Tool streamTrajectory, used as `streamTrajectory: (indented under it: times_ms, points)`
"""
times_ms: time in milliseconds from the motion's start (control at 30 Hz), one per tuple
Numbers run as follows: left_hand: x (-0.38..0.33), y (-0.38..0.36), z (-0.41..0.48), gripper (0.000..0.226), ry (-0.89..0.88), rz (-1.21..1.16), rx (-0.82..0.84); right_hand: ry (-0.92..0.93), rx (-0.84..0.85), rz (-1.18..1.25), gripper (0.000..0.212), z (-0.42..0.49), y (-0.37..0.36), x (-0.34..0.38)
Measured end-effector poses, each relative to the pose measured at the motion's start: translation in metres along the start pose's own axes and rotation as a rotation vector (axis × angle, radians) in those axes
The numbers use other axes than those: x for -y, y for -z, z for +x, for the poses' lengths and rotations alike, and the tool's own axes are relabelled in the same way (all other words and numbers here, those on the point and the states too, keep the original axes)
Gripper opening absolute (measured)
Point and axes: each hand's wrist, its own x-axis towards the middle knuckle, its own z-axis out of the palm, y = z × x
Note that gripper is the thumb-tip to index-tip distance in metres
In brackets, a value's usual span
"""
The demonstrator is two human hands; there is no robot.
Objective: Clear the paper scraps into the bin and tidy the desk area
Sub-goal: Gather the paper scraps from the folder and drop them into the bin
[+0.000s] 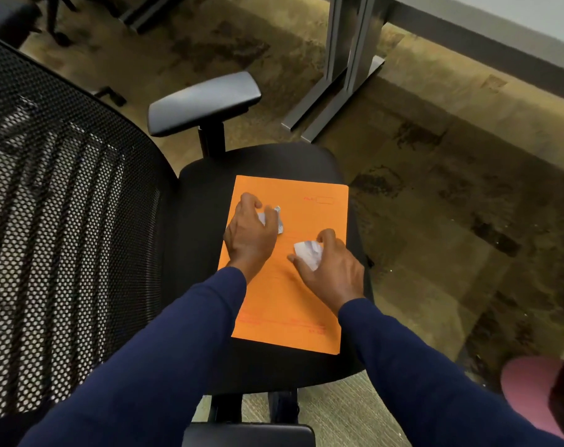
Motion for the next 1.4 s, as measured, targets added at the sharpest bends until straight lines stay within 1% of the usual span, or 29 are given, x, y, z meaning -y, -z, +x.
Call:
streamTrajectory:
  times_ms: [67, 133, 167, 233, 333, 400, 500, 667, 733, 800, 867, 967, 1033, 1100, 1200, 1300, 1400]
  points:
    - [-0.001, -0.006, 0.002, 0.045, -0.056, 0.068, 0.05, -0.014, 0.045, -0.087, 0.069, -0.004, -0.005, 0.0]
    - [0.0, -0.013, 0.003, 0.059, -0.102, 0.141, 0.107, -0.043, 0.08, -0.127, 0.064, -0.007, -0.01, 0.0]
    - [0.002, -0.016, 0.003, 0.06, -0.115, 0.168, 0.128, -0.055, 0.087, -0.135, 0.059, -0.008, -0.012, 0.001]
    - [0.006, -0.022, 0.002, 0.054, -0.122, 0.188, 0.15, -0.072, 0.075, -0.135, 0.048, -0.008, -0.013, 0.001]
    - [0.01, -0.027, -0.003, 0.033, -0.123, 0.174, 0.163, -0.049, 0.068, -0.15, 0.035, -0.004, -0.013, 0.002]
    - [0.01, -0.029, -0.006, 0.024, -0.12, 0.148, 0.167, -0.029, 0.09, -0.162, 0.034, -0.001, -0.012, 0.002]
    - [0.01, -0.03, -0.006, 0.019, -0.11, 0.116, 0.18, -0.037, 0.115, -0.119, 0.032, 0.002, -0.009, 0.002]
    - [0.012, -0.029, -0.009, 0.013, -0.086, 0.099, 0.182, -0.096, 0.069, 0.09, 0.023, 0.005, -0.003, -0.003]
    - [0.011, -0.029, -0.012, 0.011, -0.052, 0.062, 0.174, -0.138, 0.044, 0.194, 0.026, 0.005, 0.0, -0.005]
    - [0.008, -0.028, -0.015, 0.01, -0.02, 0.004, 0.169, -0.206, 0.02, 0.363, 0.035, 0.004, 0.006, -0.007]
    - [-0.001, -0.025, -0.02, 0.016, 0.011, -0.088, 0.167, -0.285, 0.0, 0.521, 0.041, 0.002, 0.013, -0.01]
    - [-0.016, -0.023, -0.03, 0.024, 0.122, -0.306, 0.197, -0.399, 0.02, 0.725, 0.041, 0.001, 0.023, -0.019]
    - [-0.029, -0.024, -0.039, 0.024, 0.192, -0.418, 0.218, -0.504, 0.029, 0.946, 0.037, 0.0, 0.031, -0.026]
    - [-0.048, -0.027, -0.051, 0.018, 0.212, -0.468, 0.225, -0.597, 0.008, 1.119, 0.031, -0.002, 0.047, -0.036]
    - [-0.07, -0.038, -0.068, 0.01, 0.214, -0.501, 0.235, -0.645, 0.002, 1.17, 0.025, -0.008, 0.066, -0.054]
    - [-0.099, -0.058, -0.092, 0.005, 0.206, -0.534, 0.276, -0.644, -0.045, 1.176, 0.03, -0.017, 0.091, -0.086]
    - [-0.133, -0.081, -0.116, 0.013, 0.199, -0.562, 0.33, -0.672, -0.107, 1.188, 0.029, -0.029, 0.114, -0.124]
